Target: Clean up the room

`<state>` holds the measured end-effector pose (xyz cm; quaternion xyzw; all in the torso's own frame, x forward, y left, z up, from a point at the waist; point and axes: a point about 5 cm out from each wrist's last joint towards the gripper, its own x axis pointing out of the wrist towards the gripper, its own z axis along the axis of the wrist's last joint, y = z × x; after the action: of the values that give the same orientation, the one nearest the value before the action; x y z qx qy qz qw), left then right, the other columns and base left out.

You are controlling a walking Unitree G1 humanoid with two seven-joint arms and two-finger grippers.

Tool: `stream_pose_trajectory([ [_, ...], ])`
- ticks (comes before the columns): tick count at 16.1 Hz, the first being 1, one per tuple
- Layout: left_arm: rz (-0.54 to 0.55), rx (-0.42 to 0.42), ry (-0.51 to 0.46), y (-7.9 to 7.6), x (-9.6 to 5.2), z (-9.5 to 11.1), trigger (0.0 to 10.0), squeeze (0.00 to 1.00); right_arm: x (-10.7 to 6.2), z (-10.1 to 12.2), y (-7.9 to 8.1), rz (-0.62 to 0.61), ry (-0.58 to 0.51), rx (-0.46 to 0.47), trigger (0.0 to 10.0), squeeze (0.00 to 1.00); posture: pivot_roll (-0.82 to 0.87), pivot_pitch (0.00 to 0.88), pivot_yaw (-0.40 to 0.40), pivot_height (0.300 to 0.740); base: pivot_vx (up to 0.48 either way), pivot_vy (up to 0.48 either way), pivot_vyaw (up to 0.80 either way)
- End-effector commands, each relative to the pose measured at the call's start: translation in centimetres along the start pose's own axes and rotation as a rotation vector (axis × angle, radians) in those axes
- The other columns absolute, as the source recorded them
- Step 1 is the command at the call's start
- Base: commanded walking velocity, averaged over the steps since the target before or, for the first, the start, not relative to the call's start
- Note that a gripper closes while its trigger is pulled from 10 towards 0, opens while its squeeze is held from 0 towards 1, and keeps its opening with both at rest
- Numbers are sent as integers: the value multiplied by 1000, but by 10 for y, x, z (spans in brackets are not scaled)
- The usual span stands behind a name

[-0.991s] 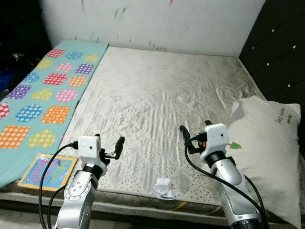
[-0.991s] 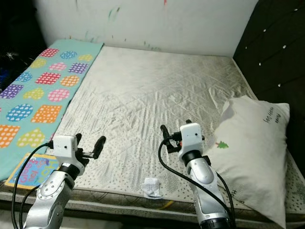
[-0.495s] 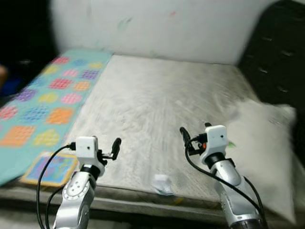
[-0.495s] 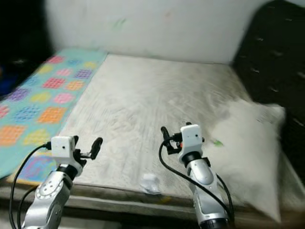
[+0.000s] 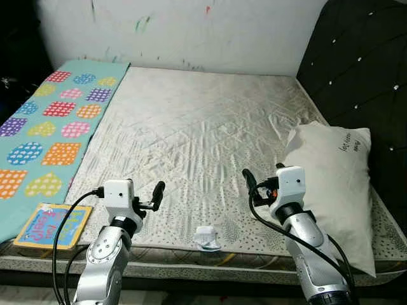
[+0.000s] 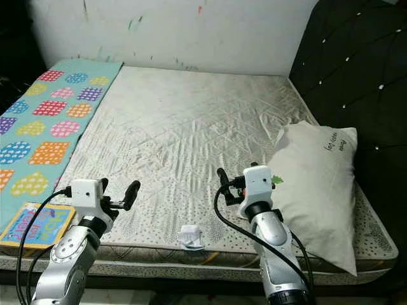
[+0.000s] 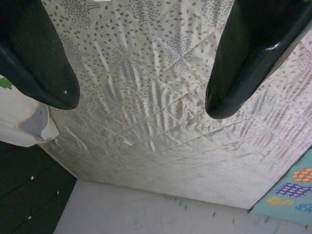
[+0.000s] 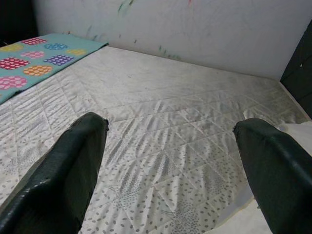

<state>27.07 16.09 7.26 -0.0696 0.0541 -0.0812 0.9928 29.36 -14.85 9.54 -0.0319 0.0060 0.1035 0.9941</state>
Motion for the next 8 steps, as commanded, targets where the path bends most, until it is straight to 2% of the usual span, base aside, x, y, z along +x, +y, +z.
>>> stream_pose_trajectory([
  [1, 3, -5, 10, 1, 1, 0, 10000, 0, 1, 0, -1, -9, 6, -3, 10000, 0, -117, 0, -51, 740, 0, 300, 0],
  [8, -34, 2, 1, -3, 0, 1, 10000, 0, -1, -2, 0, -10, 11, 1, 10000, 0, -119, 0, -47, 740, 0, 0, 0],
])
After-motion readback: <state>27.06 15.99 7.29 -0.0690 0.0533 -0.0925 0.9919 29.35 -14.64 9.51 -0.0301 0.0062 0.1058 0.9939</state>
